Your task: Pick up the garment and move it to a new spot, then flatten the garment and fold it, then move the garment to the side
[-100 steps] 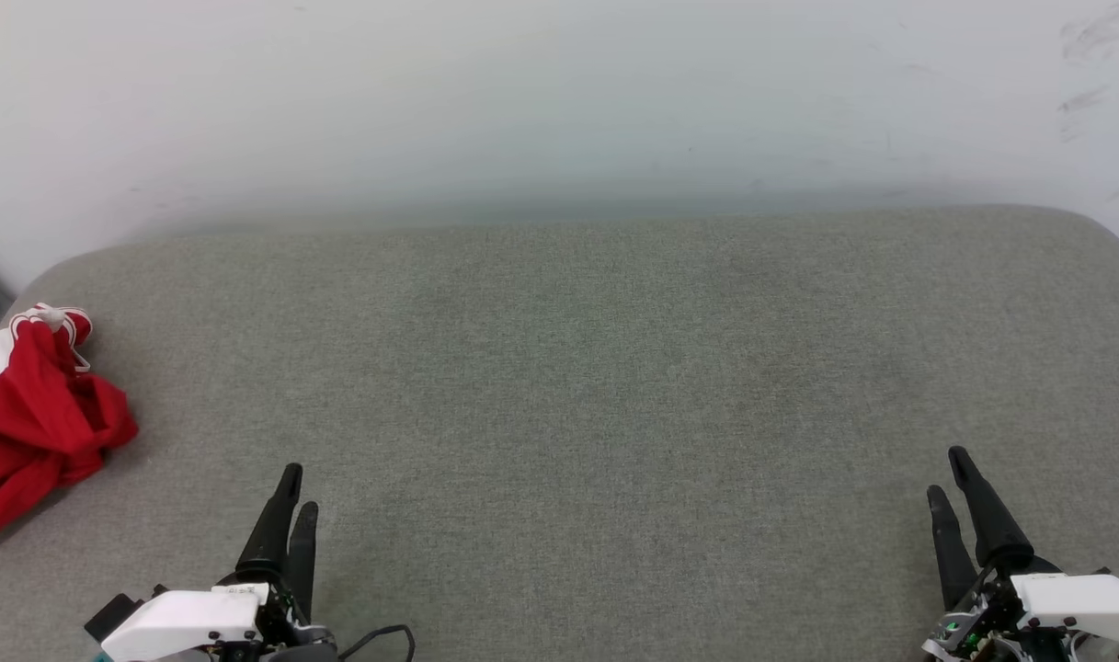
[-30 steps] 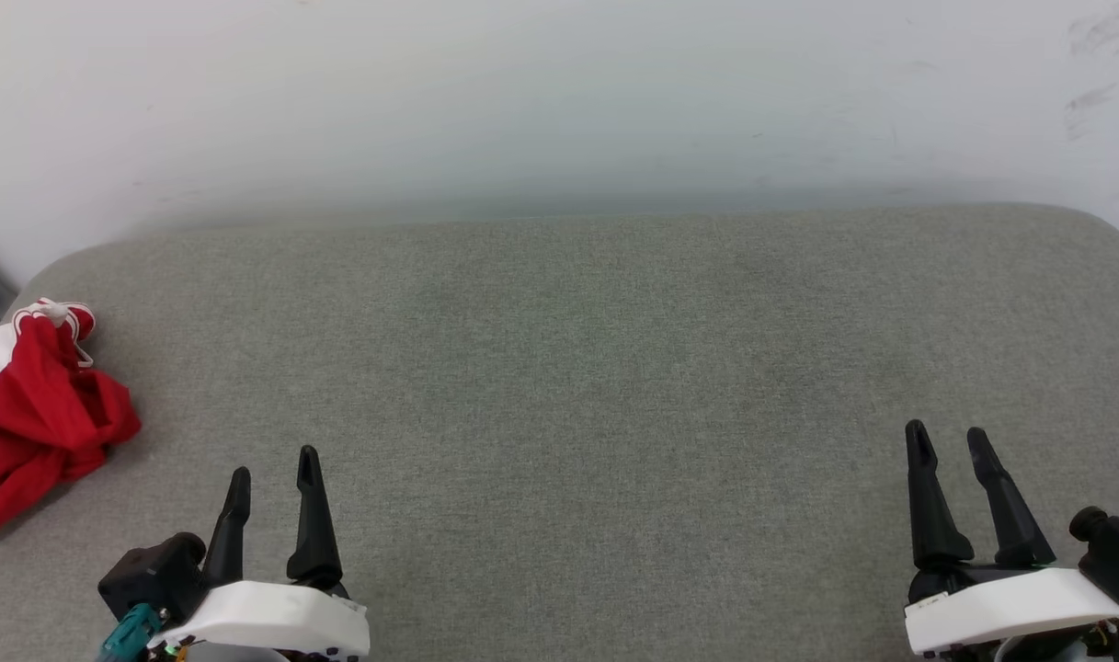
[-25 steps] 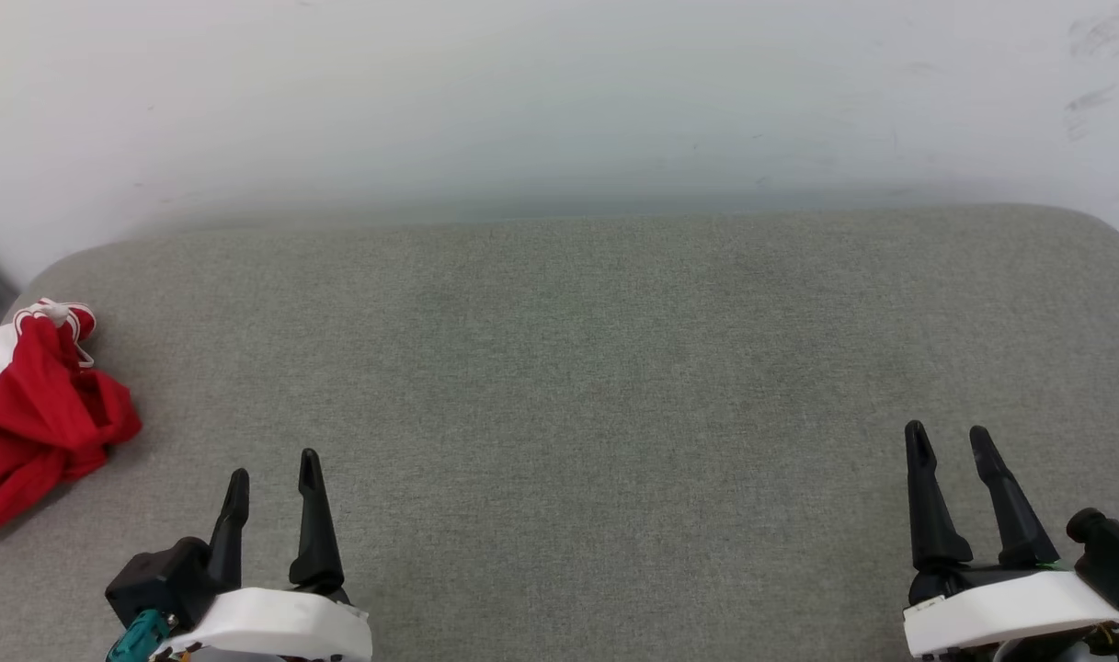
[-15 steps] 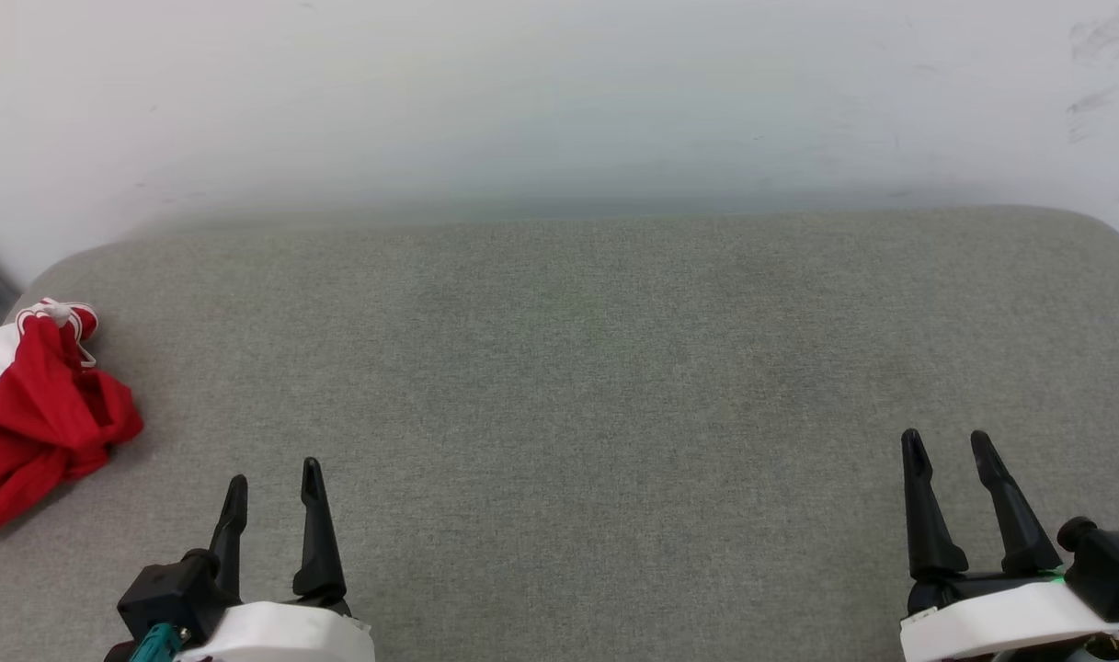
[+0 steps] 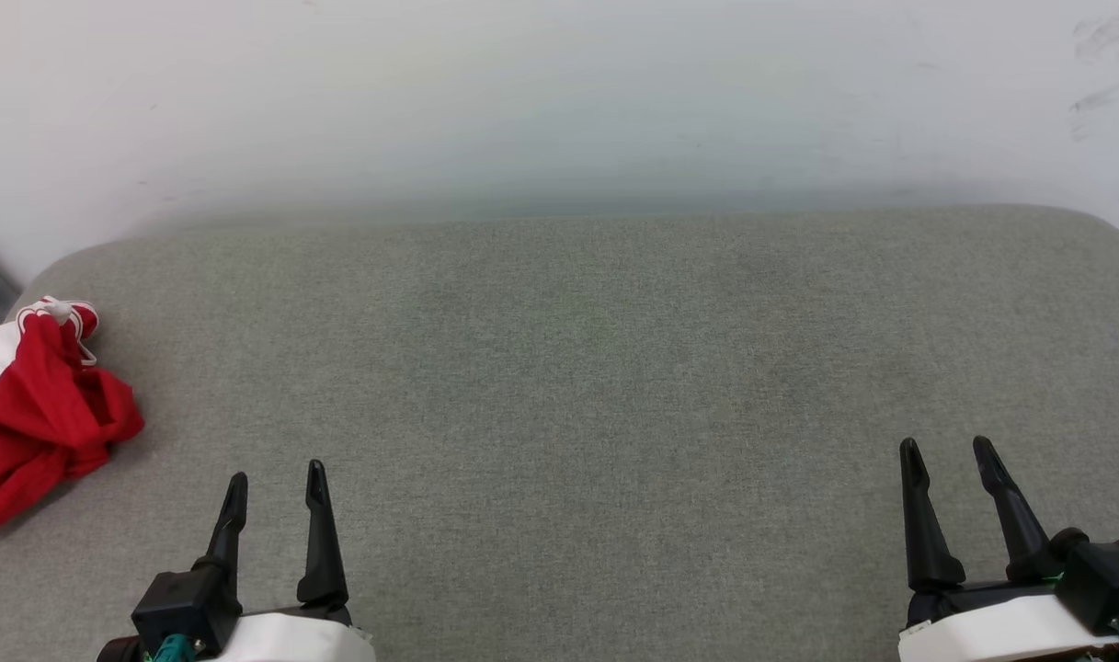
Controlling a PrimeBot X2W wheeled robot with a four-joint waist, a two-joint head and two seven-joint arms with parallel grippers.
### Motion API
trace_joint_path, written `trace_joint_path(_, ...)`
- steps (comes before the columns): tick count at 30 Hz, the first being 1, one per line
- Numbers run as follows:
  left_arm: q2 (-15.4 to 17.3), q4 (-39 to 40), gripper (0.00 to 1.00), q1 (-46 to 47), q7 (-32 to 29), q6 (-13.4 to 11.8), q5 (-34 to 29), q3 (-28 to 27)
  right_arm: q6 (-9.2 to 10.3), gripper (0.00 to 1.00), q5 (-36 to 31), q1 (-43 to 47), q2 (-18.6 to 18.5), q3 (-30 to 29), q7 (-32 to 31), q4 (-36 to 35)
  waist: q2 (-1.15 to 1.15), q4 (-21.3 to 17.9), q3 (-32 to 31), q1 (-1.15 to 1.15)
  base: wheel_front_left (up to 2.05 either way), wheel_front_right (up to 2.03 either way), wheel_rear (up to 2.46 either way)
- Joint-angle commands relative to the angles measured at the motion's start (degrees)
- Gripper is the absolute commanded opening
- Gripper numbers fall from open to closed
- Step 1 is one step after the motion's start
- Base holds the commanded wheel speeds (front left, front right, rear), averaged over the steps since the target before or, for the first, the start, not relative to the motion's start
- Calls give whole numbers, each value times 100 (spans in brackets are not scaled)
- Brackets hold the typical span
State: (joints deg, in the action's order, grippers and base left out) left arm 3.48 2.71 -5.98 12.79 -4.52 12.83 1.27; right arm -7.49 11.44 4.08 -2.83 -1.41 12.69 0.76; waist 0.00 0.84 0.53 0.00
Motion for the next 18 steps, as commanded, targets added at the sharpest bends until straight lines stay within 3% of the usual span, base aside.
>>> trace_joint_path(1,-6,32,100,-43,51,35,-134,-27,0,100,-117,39,-9,10,59,-62,0,1,-3,0,0,0,0)
trace_joint_path(18,-58,-50,100,-94,219,268,-648,-147,0,100,-476,110,-9,47,227,-108,0,4,-34,0,0,0,0)
